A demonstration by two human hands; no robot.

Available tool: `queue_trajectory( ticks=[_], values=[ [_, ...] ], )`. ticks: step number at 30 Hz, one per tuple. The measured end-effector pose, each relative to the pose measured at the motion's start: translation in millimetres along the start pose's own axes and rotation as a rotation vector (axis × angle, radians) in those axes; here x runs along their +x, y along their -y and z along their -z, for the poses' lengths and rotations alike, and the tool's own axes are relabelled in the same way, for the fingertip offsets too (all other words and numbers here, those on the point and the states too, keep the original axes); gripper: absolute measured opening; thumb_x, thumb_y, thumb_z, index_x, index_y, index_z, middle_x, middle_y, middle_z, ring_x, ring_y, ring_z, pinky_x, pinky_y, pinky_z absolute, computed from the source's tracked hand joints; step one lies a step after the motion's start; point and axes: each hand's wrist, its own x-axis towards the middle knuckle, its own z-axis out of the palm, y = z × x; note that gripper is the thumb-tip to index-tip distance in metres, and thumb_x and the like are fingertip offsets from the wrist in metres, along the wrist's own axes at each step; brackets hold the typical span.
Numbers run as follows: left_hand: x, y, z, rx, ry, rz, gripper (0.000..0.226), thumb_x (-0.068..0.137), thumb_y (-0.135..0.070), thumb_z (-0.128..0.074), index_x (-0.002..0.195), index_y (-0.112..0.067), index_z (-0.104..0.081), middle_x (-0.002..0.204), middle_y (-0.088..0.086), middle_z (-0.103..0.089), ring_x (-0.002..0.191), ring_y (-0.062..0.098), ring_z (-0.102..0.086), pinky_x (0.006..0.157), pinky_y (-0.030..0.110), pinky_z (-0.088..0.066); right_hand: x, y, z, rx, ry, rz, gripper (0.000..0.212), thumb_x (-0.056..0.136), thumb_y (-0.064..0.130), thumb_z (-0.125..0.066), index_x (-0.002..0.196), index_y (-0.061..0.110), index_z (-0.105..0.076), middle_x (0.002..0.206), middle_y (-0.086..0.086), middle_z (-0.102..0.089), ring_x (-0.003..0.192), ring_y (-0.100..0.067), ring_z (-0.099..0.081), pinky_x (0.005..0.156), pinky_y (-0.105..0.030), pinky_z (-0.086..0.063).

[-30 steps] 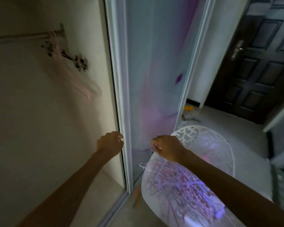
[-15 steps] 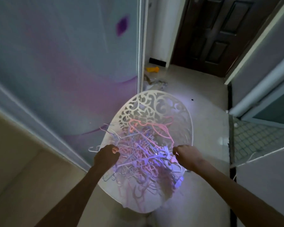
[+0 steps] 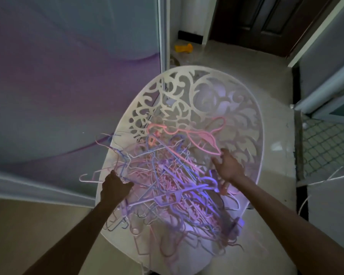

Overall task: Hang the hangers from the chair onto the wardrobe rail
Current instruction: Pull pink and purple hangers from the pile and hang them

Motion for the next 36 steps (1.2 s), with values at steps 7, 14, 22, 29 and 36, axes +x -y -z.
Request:
queue_trajectory(
  ticks=[7, 14, 22, 29, 36],
  values=[
    [37, 17, -12, -0.030, -0.020, -0.108, 0.042, 0.087, -0.024, -0.063, 0.124, -0.007, -0.057, 0.130, 0.014, -0.057, 0.119, 0.031, -0.054, 0.102, 0.033, -0.039, -23, 5, -18, 0.075, -0.549, 0.366, 0.023, 0.084, 0.024, -0.056, 0.101, 0.008, -0.058, 0.089, -0.011, -0.060, 0.085, -0.030, -0.055, 0.076, -0.034, -0.036],
    [34, 11, -4, -0.429, -0.006, -0.096, 0.029, 0.091, -0.019, -0.058, 0.111, 0.001, -0.063, 0.109, 0.026, -0.065, 0.089, 0.032, -0.064, 0.078, 0.029, -0.041, -42, -4, -45, -0.618, -0.129, 0.768, 0.027, 0.067, 0.048, -0.052, 0.072, 0.025, -0.064, 0.072, 0.000, -0.060, 0.068, -0.025, -0.061, 0.074, -0.032, -0.028],
    [19, -8, 9, -0.607, -0.023, -0.211, 0.014, 0.093, -0.005, -0.052, 0.098, -0.001, -0.065, 0.081, 0.001, -0.072, 0.079, 0.013, -0.057, 0.067, 0.017, -0.045, -31, 5, -22, -0.396, -0.274, 0.744, 0.044, 0.060, 0.035, -0.075, 0.099, 0.022, -0.063, 0.094, -0.002, -0.063, 0.089, -0.026, -0.056, 0.076, -0.033, -0.031],
    [43, -12, 9, -0.498, -0.035, -0.175, 0.024, 0.090, -0.005, -0.058, 0.110, 0.007, -0.063, 0.106, 0.018, -0.070, 0.104, 0.028, -0.064, 0.096, 0.032, -0.045, -17, -1, -4, 0.133, -0.490, 0.133, 0.068, 0.077, 0.052, -0.063, 0.120, 0.002, -0.047, 0.115, -0.018, -0.052, 0.109, -0.034, -0.048, 0.095, -0.040, -0.035],
    [16, -18, -3, -0.159, -0.329, -0.311, 0.071, 0.081, -0.031, -0.070, 0.138, -0.003, -0.038, 0.141, 0.017, -0.040, 0.132, 0.032, -0.036, 0.110, 0.040, -0.027, 5, 0, -4, 0.568, -0.155, -0.006, 0.010, 0.092, 0.012, -0.055, 0.098, 0.012, -0.062, 0.075, -0.012, -0.063, 0.065, -0.026, -0.054, 0.053, -0.015, -0.041]
  ],
)
